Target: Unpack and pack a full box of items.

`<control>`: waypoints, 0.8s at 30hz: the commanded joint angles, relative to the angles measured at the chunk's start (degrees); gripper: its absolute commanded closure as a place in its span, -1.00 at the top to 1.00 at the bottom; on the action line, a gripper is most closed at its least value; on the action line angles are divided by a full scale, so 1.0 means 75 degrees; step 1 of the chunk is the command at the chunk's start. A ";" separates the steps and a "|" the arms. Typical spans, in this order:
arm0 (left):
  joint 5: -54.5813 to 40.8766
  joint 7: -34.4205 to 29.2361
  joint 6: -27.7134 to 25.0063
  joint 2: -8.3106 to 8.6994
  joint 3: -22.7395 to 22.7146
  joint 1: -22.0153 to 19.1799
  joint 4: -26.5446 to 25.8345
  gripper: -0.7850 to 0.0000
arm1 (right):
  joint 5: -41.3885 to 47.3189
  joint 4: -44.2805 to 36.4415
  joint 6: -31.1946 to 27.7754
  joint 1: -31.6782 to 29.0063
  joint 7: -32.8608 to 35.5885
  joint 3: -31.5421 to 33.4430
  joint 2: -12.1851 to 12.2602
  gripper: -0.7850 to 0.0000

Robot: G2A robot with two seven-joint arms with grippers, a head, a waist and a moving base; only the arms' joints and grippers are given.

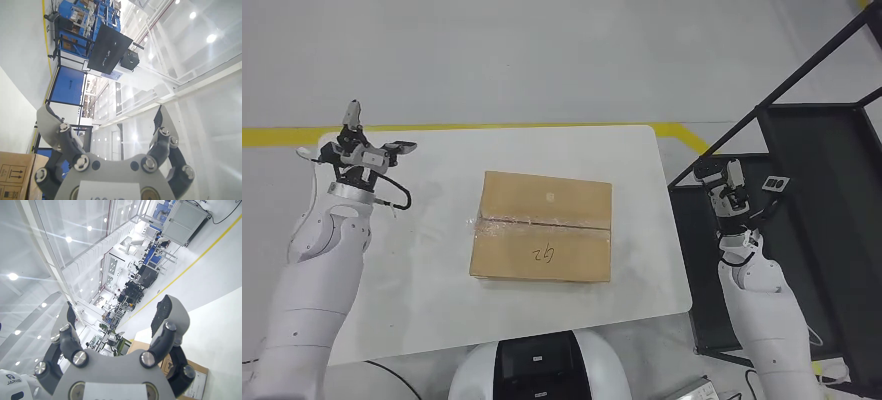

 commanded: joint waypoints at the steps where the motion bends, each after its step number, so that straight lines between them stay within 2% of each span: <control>1: 0.0015 0.0000 0.0000 0.0000 0.0000 0.0000 -0.0002 1.00 | 0.0000 0.0000 0.0000 0.0000 0.0000 0.0000 0.0000 1.00; 5: 0.0138 0.0449 -0.0144 -0.0037 -0.0001 0.0092 -0.0369 1.00 | 0.0000 0.0000 0.0000 0.0000 0.0000 0.0000 0.0000 1.00; 8: 0.0605 0.1947 -0.0699 -0.0108 -0.0014 0.0345 -0.0805 1.00 | 0.0000 0.0000 0.0000 0.0000 0.0000 0.0000 0.0000 1.00; 13: 0.1936 0.4183 -0.0586 -0.0142 -0.0090 0.0996 -0.1818 1.00 | 0.0000 0.0000 0.0000 0.0000 0.0000 0.0000 0.0000 1.00; 16: 0.2883 0.5064 -0.0670 -0.0138 -0.0208 0.1572 -0.2601 1.00 | 0.0000 0.0000 0.0000 0.0000 0.0000 0.0000 0.0000 1.00; 19: 0.3428 0.5484 -0.0629 -0.0137 -0.0351 0.2112 -0.3221 1.00 | 0.0000 0.0000 0.0000 0.0000 0.0000 0.0000 0.0000 1.00; 24: 0.3408 0.5280 -0.0306 -0.0119 -0.0646 0.2500 -0.3696 1.00 | 0.0000 0.0000 0.0000 0.0000 0.0000 0.0000 0.0000 1.00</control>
